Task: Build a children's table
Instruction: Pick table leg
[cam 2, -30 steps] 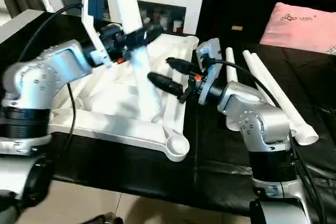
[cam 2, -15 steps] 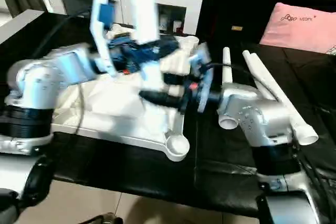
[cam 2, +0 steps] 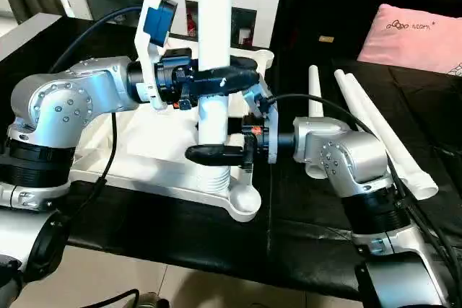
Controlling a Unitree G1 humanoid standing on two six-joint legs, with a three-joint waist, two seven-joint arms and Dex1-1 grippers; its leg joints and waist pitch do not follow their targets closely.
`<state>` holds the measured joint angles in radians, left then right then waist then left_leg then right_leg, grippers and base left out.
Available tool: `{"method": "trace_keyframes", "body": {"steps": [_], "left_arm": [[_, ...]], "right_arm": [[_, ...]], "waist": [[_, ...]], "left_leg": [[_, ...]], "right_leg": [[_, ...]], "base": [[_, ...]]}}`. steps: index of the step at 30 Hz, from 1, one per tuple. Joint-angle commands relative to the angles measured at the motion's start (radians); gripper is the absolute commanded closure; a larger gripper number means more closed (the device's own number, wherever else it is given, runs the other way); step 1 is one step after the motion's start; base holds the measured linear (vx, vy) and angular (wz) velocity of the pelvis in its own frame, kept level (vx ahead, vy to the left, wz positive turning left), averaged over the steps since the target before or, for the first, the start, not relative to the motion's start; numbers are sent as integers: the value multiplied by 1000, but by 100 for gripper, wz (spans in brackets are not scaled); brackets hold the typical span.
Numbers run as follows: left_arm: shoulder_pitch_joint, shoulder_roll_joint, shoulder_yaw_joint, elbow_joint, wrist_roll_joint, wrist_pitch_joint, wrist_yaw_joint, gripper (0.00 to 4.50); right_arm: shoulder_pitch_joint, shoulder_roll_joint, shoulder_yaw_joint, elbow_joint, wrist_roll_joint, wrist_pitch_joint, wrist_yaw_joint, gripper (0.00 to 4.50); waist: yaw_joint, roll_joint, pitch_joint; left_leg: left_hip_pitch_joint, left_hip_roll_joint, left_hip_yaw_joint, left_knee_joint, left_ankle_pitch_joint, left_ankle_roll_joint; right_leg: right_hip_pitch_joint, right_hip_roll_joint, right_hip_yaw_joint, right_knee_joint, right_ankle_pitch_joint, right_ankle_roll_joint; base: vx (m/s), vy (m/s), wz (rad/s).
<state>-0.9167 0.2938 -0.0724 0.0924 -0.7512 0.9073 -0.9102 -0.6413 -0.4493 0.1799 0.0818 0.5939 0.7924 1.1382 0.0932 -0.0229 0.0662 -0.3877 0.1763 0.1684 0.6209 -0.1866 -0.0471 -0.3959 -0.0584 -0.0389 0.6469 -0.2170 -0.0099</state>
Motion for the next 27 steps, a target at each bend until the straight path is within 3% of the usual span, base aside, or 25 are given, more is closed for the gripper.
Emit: {"method": "trace_keyframes", "body": {"steps": [1,4,10,12,22,27], "left_arm": [[-36,6,-6,-15,3,-3,-14,269],[-36,4,-7,-17,2,-1,-17,269],[-40,0,-3,-11,7,1,-18,269],[-40,-1,-3,-11,6,1,-17,269],[-44,-10,12,-9,0,1,-9,269],[-43,-16,15,-27,-3,-16,-18,269]], "right_arm": [[-20,-18,9,7,-15,-13,15,77],[-19,-14,9,13,-12,-20,16,83],[-16,-2,4,24,-20,-27,19,150],[-16,-1,4,24,-20,-27,19,150],[-7,13,-2,32,-16,-31,19,238],[-8,15,-1,36,-19,-33,18,251]], "waist": [[5,3,-77],[5,0,-78],[4,2,-79],[4,3,-79],[5,2,-80],[5,3,-81]], "left_leg": [[16,43,-11,-66,-59,3],[16,43,-10,-65,-55,8],[17,43,-11,-65,-61,8],[17,44,-11,-65,-58,8],[17,43,-11,-64,-53,11],[17,43,-11,-64,-47,13]], "right_leg": [[64,-76,43,-67,11,-257],[64,-76,43,-66,24,-261],[64,-76,42,-66,20,-267],[64,-75,42,-65,26,-268],[64,-75,41,-64,43,-273],[65,-75,41,-62,53,-274]], "base": [[0,0,0],[0,0,0],[0,0,0],[0,0,0],[0,0,0],[0,0,0]]}}
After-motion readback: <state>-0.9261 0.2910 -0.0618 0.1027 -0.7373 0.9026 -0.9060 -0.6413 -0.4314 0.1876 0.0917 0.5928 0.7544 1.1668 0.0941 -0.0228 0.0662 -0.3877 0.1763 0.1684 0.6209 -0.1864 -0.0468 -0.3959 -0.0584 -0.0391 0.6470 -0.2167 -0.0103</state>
